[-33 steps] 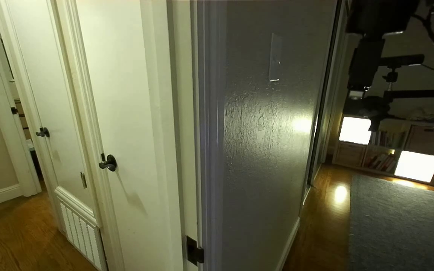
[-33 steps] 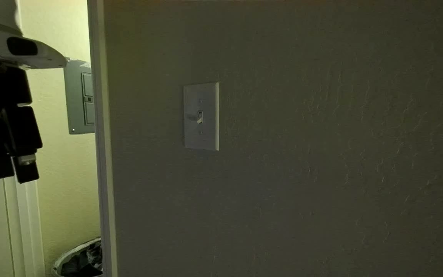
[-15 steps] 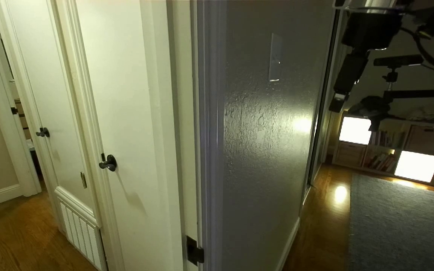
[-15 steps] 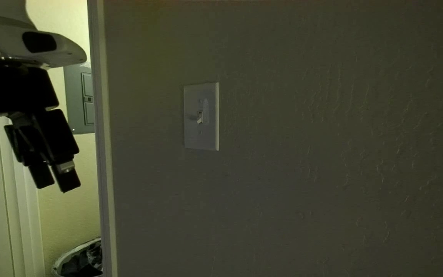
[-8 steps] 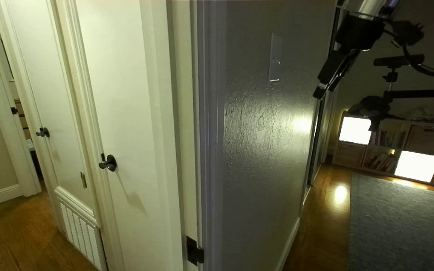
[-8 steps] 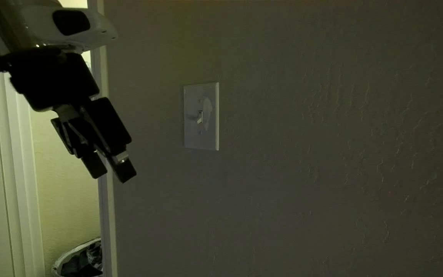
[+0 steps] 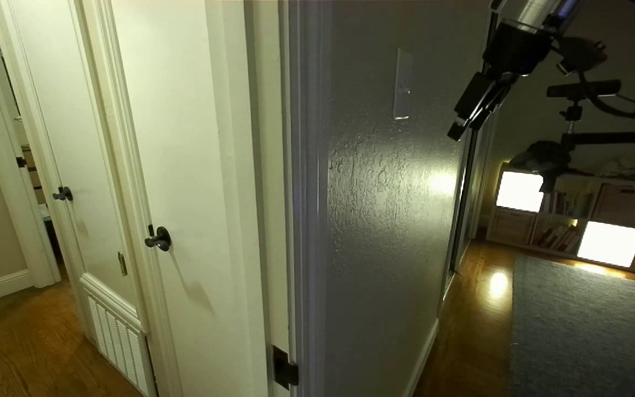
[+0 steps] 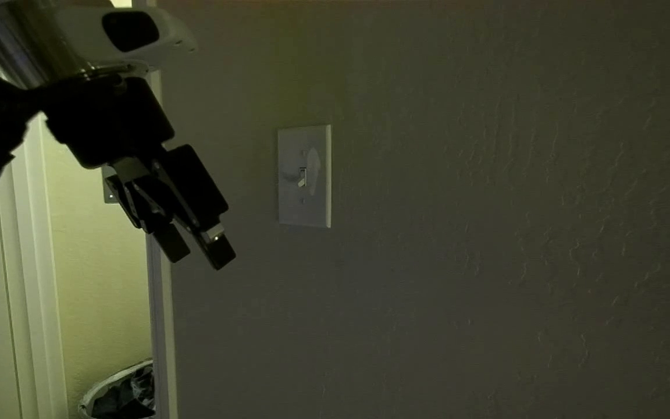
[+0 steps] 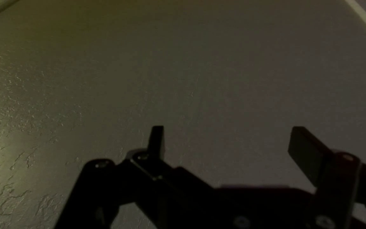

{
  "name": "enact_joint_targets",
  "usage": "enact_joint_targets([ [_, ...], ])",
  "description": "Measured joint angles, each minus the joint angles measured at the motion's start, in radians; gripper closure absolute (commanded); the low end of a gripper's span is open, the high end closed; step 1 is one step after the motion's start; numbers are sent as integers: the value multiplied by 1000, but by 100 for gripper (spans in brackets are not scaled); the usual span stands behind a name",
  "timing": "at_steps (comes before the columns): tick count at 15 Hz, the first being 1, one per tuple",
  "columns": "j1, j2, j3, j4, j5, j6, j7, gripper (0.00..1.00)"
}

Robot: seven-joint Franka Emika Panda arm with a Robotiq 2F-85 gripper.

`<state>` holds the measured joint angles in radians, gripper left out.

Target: Turn on the light

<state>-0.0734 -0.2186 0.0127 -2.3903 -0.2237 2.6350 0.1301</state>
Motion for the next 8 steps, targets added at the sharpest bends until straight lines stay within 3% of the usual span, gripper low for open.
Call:
enact_joint_targets([
  [3,2,6,0,0,20,14,-7,0],
  [8,-6,81,-11,36,24,186,-3,0],
])
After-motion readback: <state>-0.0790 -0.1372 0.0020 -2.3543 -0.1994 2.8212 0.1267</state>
